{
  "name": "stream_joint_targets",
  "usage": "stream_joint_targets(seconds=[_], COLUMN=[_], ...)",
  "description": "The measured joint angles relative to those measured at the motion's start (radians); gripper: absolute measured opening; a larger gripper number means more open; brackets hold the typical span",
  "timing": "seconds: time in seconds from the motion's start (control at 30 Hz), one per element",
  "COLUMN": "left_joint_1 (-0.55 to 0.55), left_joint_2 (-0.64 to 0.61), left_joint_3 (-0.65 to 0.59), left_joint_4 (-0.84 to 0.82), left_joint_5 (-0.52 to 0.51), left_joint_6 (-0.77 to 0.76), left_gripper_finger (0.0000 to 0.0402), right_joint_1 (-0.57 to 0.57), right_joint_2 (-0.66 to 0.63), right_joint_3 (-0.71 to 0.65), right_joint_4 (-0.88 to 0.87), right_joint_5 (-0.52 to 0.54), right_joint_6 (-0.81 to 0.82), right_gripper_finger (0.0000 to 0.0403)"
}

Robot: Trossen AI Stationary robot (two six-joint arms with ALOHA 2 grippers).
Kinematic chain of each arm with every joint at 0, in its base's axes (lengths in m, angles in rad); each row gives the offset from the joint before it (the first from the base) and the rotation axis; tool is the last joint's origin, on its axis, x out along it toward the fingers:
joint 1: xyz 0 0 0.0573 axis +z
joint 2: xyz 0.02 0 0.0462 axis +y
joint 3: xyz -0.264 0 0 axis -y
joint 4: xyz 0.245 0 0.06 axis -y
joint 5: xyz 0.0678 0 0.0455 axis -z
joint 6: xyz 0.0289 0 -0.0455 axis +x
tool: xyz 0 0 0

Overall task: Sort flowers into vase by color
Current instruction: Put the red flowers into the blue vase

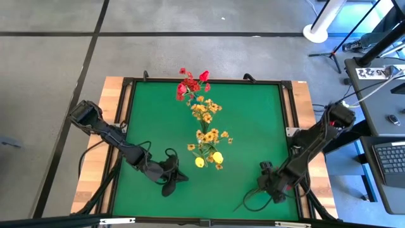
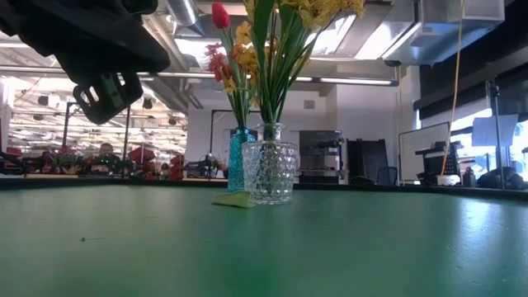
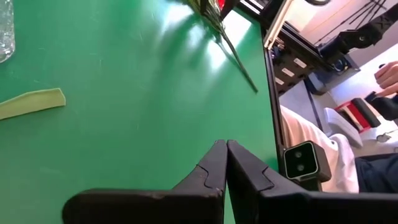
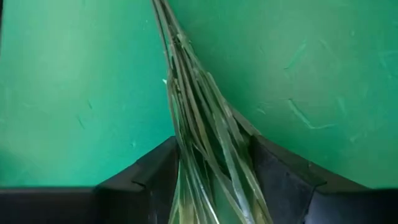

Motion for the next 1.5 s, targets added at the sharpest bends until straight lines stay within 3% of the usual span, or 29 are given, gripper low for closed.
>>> stream_joint_targets(seconds=[0.13, 0.3, 0.37, 0.5, 0.63, 0.77, 0.97, 1.17, 1.4, 1.5], left_joint_1=[0.004, 0.006, 0.005, 0.002, -0.015, -0.046, -0.099, -0.094, 0.045, 0.153], left_joint_2=[0.000, 0.000, 0.000, 0.000, 0.000, -0.024, -0.035, -0.037, -0.037, -0.036], left_joint_3=[0.000, 0.000, 0.011, 0.104, 0.247, 0.457, 0.790, 1.000, 1.111, 1.124], left_joint_4=[0.000, 0.053, 0.085, 0.086, 0.051, -0.189, -0.604, -0.831, -0.964, -1.003], left_joint_5=[0.000, -0.003, -0.003, 0.008, 0.095, 0.117, -0.097, -0.384, -0.355, -0.261], left_joint_6=[0.000, 0.000, 0.002, 0.045, 0.194, 0.301, 0.475, 0.602, 0.554, 0.553], left_gripper_finger=[0.0005, 0.0005, 0.0005, 0.0005, 0.0005, 0.0005, 0.0005, 0.0005, 0.0005, 0.0005], right_joint_1=[0.000, 0.000, 0.000, -0.001, -0.001, -0.001, -0.001, -0.023, -0.153, -0.225], right_joint_2=[0.005, 0.003, -0.001, 0.002, 0.000, -0.001, 0.000, -0.002, 0.000, 0.000], right_joint_3=[0.018, 0.141, 0.220, 0.359, 0.500, 0.640, 0.835, 1.000, 1.086, 1.089], right_joint_4=[-0.048, -0.302, -0.395, -0.596, -0.752, -0.861, -0.866, -0.927, -1.122, -1.122], right_joint_5=[0.016, 0.084, 0.125, 0.226, 0.284, 0.320, 0.316, 0.419, 0.562, 0.637], right_joint_6=[0.000, -0.030, -0.039, -0.043, -0.071, -0.080, -0.172, -0.295, -0.425, -0.562], right_gripper_finger=[0.0162, 0.0042, 0.0013, 0.0022, 0.0007, 0.0010, 0.0008, 0.0004, 0.0003, 0.0002])
